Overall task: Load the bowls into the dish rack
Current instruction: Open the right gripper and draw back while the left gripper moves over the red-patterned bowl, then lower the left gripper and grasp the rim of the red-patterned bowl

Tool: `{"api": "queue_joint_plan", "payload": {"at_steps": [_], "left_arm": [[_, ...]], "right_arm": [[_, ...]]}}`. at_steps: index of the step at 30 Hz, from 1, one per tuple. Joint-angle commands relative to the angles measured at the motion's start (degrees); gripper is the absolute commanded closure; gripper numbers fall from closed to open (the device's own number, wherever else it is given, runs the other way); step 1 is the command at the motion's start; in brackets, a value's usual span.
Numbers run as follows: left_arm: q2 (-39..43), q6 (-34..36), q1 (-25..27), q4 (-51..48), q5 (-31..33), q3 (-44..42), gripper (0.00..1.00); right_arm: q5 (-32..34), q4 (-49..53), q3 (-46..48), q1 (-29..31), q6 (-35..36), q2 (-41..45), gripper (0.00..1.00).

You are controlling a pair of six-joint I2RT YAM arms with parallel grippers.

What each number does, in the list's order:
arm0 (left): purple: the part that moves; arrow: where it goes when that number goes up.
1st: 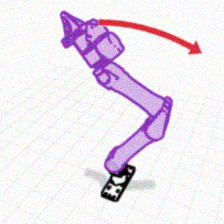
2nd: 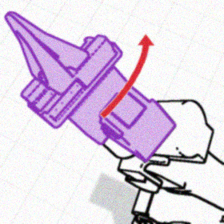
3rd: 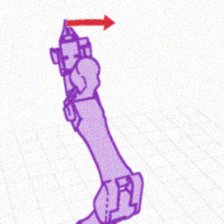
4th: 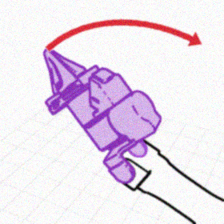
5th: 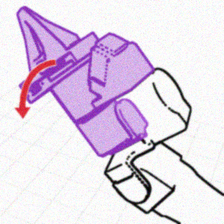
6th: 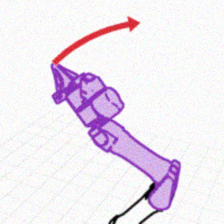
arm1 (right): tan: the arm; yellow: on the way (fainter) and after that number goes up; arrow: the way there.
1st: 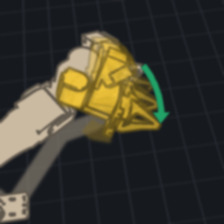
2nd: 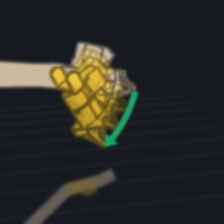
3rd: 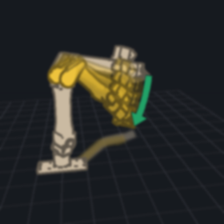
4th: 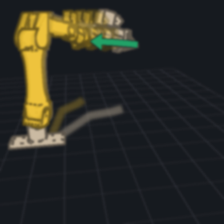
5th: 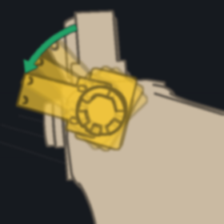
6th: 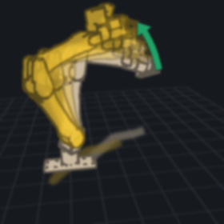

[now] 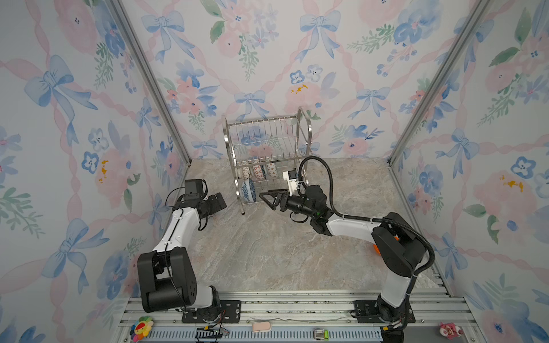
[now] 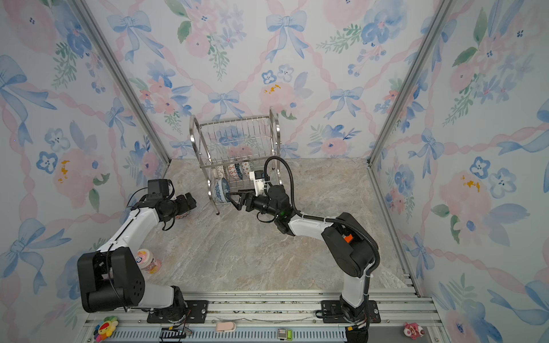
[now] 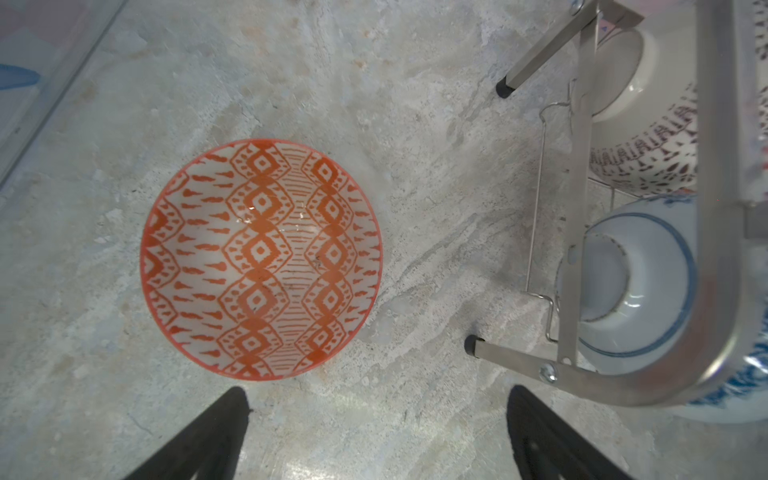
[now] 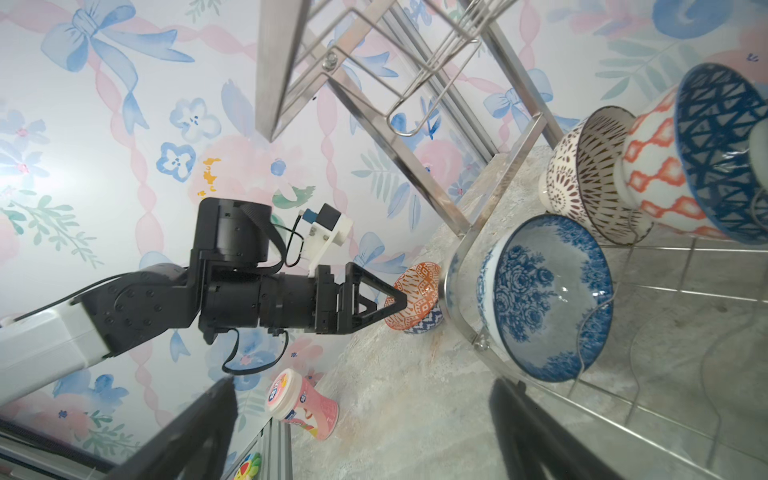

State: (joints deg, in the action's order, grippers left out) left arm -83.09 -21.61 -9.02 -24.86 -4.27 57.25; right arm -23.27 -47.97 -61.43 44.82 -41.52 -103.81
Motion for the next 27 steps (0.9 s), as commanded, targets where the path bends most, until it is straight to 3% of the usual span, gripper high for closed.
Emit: {"api": "queue_joint_plan", "payload": {"at_steps": [1,5,10,27], "left_arm": [[-3.81,3.70,1.89,-4.36,4.40,3.64,0.04],[-8.12,5.30,5.46,-6.65,10.21,8.04,0.06],[-12.05,7.42,5.98,-8.54,14.69,10.24,0.12],[-16.53,8.24,6.48,-9.07,13.07,8.86,0.42]], "right_arm": [[3.66,5.90,2.46,2.32,8.30,4.77,0.03],[5.32,7.01,5.70,2.50,9.17,8.62,0.03],[7.37,10.24,8.86,2.09,11.11,13.92,0.03],[7.71,8.59,17.90,-6.21,6.36,23.23,0.03]]}}
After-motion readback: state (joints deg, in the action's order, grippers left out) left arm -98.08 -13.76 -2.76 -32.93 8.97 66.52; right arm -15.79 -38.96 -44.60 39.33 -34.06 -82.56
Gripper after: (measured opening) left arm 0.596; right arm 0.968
